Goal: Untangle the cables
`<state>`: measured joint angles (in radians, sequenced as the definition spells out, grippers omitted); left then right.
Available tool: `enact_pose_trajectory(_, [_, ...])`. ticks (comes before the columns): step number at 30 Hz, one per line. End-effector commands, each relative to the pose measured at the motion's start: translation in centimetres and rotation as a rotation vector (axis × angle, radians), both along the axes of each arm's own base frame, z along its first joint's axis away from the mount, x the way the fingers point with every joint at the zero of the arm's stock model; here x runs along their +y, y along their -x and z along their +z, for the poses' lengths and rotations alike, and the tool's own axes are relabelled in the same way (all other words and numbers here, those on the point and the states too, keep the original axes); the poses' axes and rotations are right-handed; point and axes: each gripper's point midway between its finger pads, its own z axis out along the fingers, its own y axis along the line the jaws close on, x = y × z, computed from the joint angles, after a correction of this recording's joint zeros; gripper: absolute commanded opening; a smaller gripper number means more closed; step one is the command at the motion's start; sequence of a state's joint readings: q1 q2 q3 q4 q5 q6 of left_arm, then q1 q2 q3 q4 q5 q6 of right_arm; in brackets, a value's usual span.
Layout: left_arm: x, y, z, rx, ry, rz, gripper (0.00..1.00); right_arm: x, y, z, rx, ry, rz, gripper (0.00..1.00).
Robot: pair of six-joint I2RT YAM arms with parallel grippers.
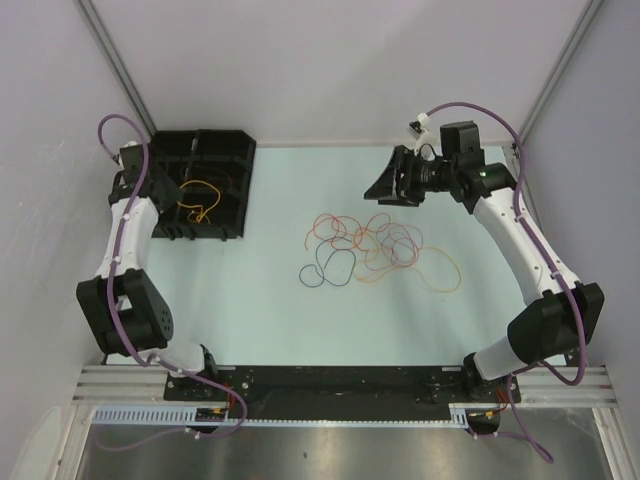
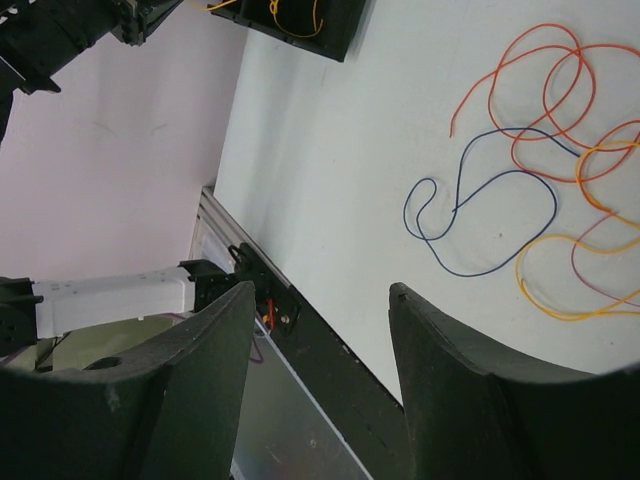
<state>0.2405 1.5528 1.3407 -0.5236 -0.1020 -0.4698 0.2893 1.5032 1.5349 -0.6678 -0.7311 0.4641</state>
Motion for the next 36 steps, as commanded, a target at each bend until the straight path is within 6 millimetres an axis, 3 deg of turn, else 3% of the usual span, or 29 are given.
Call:
enact_pose_trajectory(1, [-1.3,1.7,1.7,0.001,0.0,-0.032,0.0,0.7,1.1,1.8,-0.05,-0.038,0.033,0.6])
enact_pose_trajectory(7, [-3.0,3.2,1.0,0.053,0.054,-0.057,0.0,1.4,1.9,1.9,-0.054,-0.046,0.06,0.6])
enact_pose_trajectory(20, [-5.3,5.3,2.3,0.042,0.041,-0.111,0.0,1.8,3.4,1.5,-0.039,-0.057,0.078,0.6])
enact_pose_trajectory(30, [-3.5,5.6,2.0,0.109,-0.03,-0.049,0.0,2.0,4.0,1.5,-0.034,-0.063,0.087,0.6])
enact_pose_trajectory(36, [-3.7,4.5,1.2,0.12,-0.013,-0.065,0.0,2.3,4.0,1.1,-0.018,-0.064,0.091,0.6])
